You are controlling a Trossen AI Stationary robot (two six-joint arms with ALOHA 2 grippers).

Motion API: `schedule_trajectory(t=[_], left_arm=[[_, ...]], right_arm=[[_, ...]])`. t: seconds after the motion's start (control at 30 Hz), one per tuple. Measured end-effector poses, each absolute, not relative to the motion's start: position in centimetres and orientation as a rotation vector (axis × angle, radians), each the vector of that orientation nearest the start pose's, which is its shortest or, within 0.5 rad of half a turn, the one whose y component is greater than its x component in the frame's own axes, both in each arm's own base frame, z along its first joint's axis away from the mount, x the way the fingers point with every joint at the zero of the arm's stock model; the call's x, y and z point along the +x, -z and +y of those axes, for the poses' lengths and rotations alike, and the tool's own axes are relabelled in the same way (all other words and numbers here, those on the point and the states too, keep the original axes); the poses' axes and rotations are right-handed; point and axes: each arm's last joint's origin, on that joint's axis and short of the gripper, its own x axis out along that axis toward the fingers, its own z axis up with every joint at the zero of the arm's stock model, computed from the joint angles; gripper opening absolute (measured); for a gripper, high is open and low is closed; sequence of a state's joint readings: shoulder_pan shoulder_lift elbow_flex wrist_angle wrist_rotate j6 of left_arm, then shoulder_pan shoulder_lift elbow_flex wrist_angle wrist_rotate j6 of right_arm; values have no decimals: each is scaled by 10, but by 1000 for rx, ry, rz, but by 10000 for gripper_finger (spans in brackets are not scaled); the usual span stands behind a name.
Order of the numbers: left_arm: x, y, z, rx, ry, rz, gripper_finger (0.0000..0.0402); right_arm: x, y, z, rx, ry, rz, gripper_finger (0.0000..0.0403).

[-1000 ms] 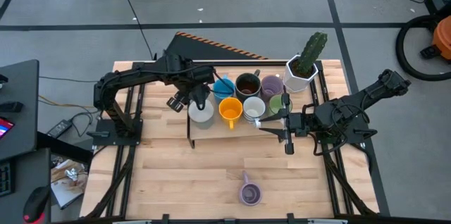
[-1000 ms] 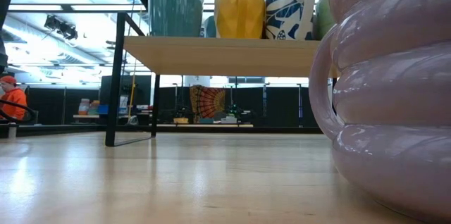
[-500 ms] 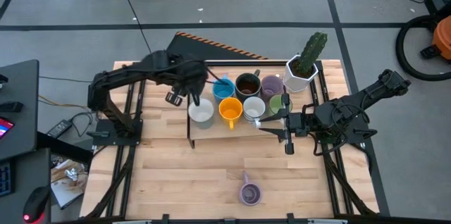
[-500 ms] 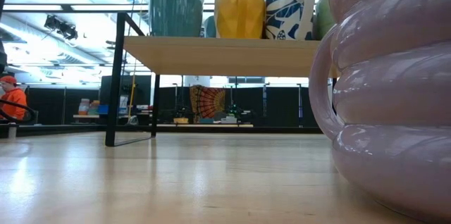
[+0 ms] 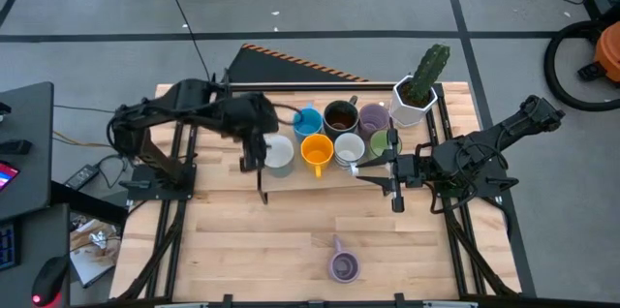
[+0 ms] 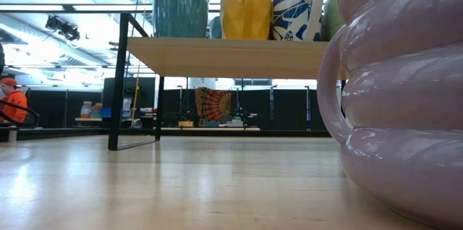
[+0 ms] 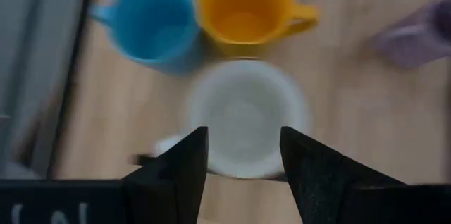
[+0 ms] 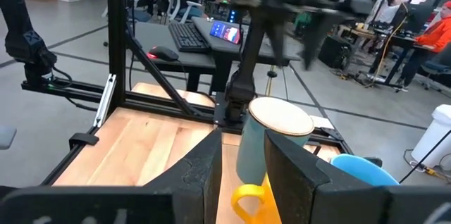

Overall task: Place coffee mugs
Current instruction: Put the light blue mug on the shelf

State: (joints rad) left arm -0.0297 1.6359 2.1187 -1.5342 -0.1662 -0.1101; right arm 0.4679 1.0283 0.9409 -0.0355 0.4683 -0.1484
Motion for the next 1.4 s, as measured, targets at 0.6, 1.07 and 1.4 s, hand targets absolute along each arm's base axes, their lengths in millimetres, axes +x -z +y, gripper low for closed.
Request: schedule_trajectory(t=[0.6,1.07,1.4], left_arm=[[315,-396,-53,53,-231,1125,182],[335,-368,-50,86,-253,1266,149],[335,-367,-41,238,-154,1310,71]], right_arm=[[212,-352,92,-196,-5,130,113],[212,-352,92,-198,-6,129,113],[212,-352,92,-198,-6,129,113]])
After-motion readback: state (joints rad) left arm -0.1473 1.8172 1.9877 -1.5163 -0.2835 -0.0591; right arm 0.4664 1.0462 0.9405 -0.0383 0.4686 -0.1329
